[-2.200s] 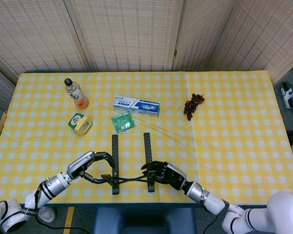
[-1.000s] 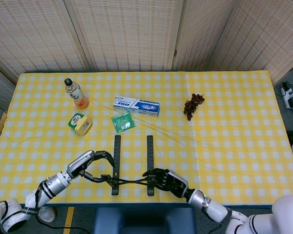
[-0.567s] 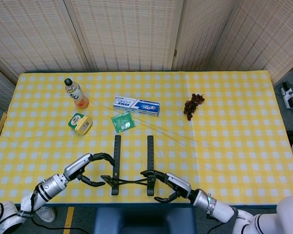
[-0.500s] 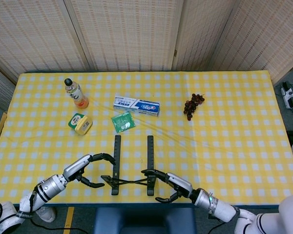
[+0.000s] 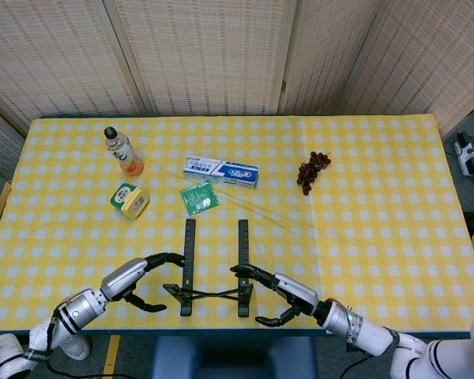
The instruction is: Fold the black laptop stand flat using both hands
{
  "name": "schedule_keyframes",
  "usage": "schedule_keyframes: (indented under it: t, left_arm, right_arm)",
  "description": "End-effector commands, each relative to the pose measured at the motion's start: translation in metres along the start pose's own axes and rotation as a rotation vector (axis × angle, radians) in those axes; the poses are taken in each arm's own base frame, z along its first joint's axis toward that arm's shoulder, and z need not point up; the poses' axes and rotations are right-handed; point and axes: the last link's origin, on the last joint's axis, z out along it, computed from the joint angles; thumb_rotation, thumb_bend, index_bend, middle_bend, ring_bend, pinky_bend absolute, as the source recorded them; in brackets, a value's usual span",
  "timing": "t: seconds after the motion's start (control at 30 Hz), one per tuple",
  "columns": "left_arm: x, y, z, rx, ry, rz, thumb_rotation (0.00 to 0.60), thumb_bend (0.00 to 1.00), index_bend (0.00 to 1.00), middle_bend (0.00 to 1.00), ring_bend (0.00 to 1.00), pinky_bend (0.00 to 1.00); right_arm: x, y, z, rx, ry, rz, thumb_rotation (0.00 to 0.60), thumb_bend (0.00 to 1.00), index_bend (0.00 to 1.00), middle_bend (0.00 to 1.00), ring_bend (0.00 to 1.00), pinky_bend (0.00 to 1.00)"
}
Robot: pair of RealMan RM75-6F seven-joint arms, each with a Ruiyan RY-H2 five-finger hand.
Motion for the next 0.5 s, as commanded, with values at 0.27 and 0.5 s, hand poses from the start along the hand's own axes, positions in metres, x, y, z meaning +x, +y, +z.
schedule_keyframes:
  t: [0.27,0.5]
  left_arm:
    - [-0.028,-0.003,0.013,0.079,0.011,0.157,0.600,0.22,0.20,0.25,0.19,0.21]
    - [-0.036,-0.005,0.026,0.101,0.031,0.167,0.600,0.22,0.22,0.25,0.20,0.21]
  right_arm:
    - [-0.005,-0.001,0.002,0.001,-0.017,0.018,0.600,0.37,0.06,0.07,0.07,0.00]
    - [-0.007,0.001,-0.002,-0.008,-0.008,0.037,0.600,0.36,0.06,0.07,0.07,0.00]
